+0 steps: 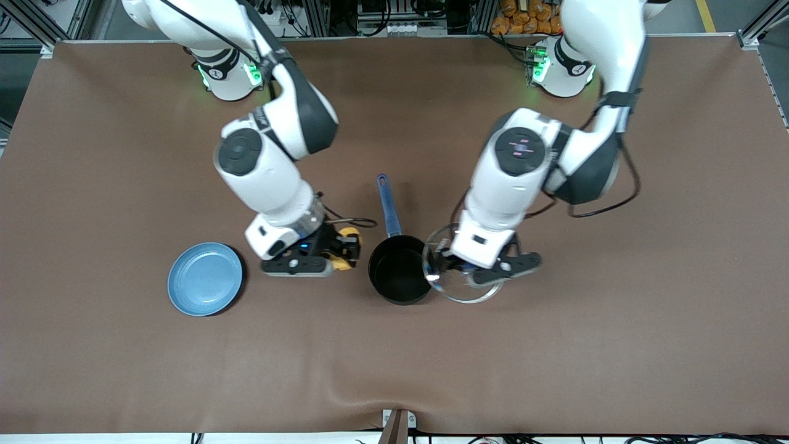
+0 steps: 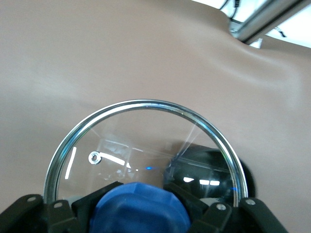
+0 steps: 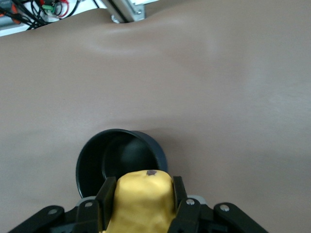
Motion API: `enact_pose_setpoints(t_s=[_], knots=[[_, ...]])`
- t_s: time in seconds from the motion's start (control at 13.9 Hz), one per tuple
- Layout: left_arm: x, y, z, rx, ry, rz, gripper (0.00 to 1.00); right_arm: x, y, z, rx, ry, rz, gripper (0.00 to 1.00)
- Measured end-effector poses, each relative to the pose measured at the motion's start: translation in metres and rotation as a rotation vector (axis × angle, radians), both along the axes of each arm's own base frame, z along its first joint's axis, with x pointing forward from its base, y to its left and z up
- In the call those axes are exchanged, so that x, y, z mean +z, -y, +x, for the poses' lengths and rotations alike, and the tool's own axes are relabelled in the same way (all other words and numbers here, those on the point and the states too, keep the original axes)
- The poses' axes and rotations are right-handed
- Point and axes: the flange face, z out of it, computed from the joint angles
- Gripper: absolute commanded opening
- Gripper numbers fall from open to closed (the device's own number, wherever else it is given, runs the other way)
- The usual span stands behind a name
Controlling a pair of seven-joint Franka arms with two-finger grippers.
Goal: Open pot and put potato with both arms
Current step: 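Lift the lid with the left gripper while the right gripper carries the potato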
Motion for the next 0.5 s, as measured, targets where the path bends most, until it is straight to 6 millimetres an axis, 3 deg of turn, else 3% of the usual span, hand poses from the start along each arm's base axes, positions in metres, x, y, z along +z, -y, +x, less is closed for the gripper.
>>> enact_pose_setpoints(t_s=[0.29,0.5], knots=[[-0.021,-0.082,-0.002,-0.117,-0.076,0.063,0.24,-0.052,-0.039,0.017,0.042,0.087,-0.027,0.0],[-0.044,-0.145,0.001,-0.179,-0.132,0.088,0.24,-0.086,-0.068,0.014,0.133,0.128,-0.064,0.0]])
